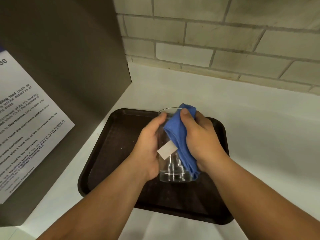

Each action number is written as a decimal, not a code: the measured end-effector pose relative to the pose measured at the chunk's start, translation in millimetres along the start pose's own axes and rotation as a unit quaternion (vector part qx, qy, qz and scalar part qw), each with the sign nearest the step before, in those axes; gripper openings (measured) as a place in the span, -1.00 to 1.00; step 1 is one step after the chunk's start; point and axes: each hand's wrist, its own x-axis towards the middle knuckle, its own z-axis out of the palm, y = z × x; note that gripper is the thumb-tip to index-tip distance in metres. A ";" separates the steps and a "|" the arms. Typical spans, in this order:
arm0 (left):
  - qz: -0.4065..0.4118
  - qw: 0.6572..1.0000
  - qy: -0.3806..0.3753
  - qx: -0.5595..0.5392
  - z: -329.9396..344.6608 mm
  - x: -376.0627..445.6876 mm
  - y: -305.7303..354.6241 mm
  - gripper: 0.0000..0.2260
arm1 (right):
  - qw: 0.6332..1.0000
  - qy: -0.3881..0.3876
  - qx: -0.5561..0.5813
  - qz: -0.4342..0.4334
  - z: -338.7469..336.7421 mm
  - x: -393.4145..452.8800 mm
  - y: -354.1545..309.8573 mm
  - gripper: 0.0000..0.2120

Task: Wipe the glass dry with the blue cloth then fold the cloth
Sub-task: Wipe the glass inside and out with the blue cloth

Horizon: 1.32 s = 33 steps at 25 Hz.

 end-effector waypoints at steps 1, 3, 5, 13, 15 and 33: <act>0.010 1.000 0.018 0.017 -0.4 -0.3 0.1 -0.45 | 1.000 0.015 -0.014 -0.006 4.3 -0.4 3.0 -0.72; 0.034 0.997 0.058 0.032 -0.9 -2.6 -0.2 -0.54 | 0.999 0.028 -0.026 -0.027 10.0 0.0 4.0 -0.68; 0.043 0.997 0.063 0.029 -2.6 -4.4 2.6 -0.53 | 1.000 0.025 -0.014 -0.011 8.3 4.2 -2.7 -0.58; 0.044 0.989 0.140 0.032 -0.3 7.3 6.0 -0.40 | 0.984 -0.145 -0.069 -0.078 -5.5 -48.3 13.1 -0.78; 0.061 0.987 0.138 0.059 -1.5 8.2 1.1 -0.46 | 0.981 -0.112 -0.097 -0.128 -7.4 -45.9 13.6 -0.74; 0.026 0.996 0.077 0.018 -2.8 10.9 2.2 -0.30 | 0.990 -0.129 0.052 0.033 -8.8 -34.4 16.0 -0.63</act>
